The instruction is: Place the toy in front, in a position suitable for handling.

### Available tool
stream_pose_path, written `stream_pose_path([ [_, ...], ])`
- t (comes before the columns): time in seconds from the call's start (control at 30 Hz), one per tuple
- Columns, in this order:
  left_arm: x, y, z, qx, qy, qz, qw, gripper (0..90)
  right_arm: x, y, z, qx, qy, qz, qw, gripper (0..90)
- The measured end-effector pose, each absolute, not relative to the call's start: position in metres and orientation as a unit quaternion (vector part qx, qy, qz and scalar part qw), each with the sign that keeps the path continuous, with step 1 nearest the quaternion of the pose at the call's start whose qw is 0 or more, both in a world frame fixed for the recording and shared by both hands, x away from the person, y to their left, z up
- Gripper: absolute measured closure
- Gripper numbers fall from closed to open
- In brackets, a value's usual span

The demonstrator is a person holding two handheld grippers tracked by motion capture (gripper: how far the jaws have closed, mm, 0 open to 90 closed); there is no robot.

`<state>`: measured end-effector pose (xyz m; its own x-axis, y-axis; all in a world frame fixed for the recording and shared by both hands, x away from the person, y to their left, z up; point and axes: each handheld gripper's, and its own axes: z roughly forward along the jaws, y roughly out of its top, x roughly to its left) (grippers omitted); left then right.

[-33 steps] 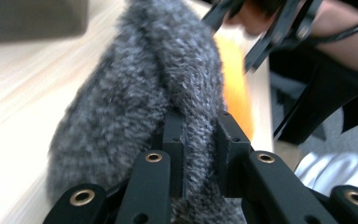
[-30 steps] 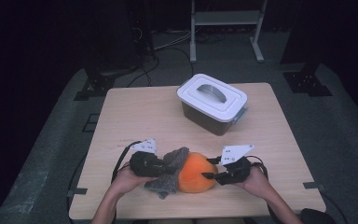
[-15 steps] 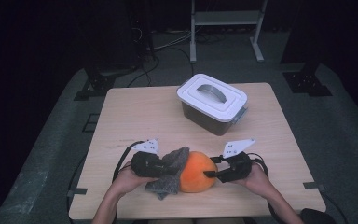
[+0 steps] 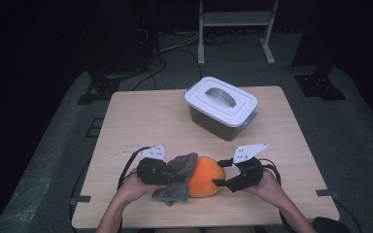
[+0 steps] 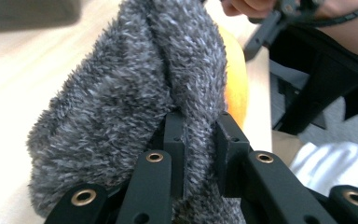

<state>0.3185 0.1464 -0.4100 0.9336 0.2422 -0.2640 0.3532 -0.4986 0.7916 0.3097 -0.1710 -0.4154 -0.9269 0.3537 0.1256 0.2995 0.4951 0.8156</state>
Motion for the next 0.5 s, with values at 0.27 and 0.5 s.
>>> stream_pose_path([
  [0.27,0.318,0.145,-0.397,0.849,0.159,-0.068,0.499,77.5,0.302,-0.162,-0.416,0.165,0.874,0.45,0.076,44.8],
  [0.5,0.32,0.148,-0.402,0.855,0.175,-0.057,0.485,77.6,0.297,-0.157,-0.413,0.138,0.878,0.447,0.097,44.9],
])
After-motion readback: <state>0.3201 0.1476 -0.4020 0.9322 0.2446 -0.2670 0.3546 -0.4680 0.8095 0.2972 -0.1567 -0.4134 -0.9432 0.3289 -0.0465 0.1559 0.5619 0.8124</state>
